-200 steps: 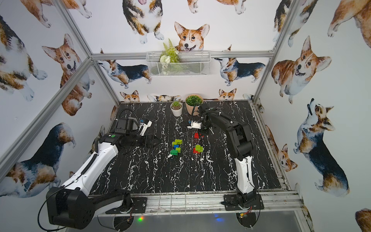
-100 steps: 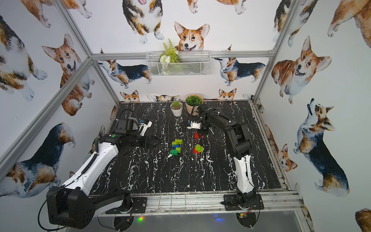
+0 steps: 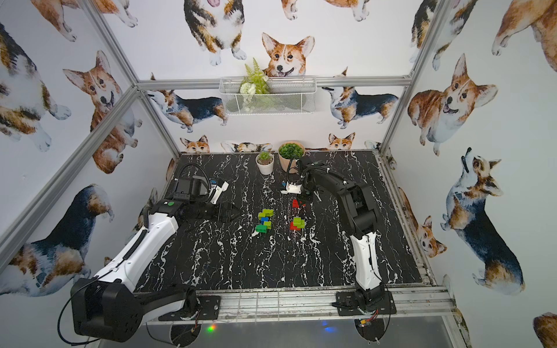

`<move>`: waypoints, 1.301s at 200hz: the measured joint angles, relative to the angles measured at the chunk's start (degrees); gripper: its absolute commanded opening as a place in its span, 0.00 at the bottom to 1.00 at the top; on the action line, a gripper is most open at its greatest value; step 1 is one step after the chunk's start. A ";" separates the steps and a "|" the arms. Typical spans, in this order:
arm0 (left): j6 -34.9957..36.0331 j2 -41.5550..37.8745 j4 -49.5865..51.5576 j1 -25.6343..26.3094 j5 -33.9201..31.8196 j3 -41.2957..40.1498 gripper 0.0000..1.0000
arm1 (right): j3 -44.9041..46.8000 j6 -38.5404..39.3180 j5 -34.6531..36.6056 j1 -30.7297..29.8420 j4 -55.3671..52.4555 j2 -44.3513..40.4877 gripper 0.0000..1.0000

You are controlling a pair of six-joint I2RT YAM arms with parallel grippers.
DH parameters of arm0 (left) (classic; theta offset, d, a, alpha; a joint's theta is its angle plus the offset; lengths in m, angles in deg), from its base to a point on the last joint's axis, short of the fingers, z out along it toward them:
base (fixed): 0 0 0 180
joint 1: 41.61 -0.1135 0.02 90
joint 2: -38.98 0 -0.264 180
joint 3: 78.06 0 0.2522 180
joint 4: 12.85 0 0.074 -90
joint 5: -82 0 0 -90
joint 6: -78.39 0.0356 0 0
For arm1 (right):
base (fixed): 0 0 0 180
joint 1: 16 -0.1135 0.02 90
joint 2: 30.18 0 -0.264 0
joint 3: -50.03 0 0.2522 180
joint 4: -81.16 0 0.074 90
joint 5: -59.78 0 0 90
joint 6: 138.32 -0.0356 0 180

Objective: Assemble the letter s with lego
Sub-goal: Assemble the lego brick with the lego brick.

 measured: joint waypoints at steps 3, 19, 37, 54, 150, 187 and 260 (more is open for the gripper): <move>0.00 0.04 0.00 0.00 0.00 0.00 1.00 | 0.04 0.00 0.00 0.00 0.00 0.00 0.21; 0.00 0.15 0.00 0.00 0.02 0.00 1.00 | 0.11 0.04 0.07 0.00 0.09 0.04 0.21; 0.00 0.20 0.00 0.00 0.02 0.00 1.00 | 0.04 0.17 0.13 0.00 0.13 0.31 0.20; 0.00 0.26 0.00 0.00 0.02 0.00 1.00 | -0.22 0.42 0.42 -0.09 -0.07 0.52 0.20; -0.02 1.14 -0.02 0.00 0.07 0.04 1.00 | -4.83 1.03 4.09 -2.32 -3.61 2.75 0.18; -0.02 1.09 -0.02 0.00 0.11 0.04 1.00 | -8.92 -0.11 5.88 -3.06 -7.23 4.98 0.17; -0.04 0.76 -0.11 0.00 0.50 -0.63 1.00 | -16.37 -3.21 10.75 -4.94 -14.34 9.14 0.16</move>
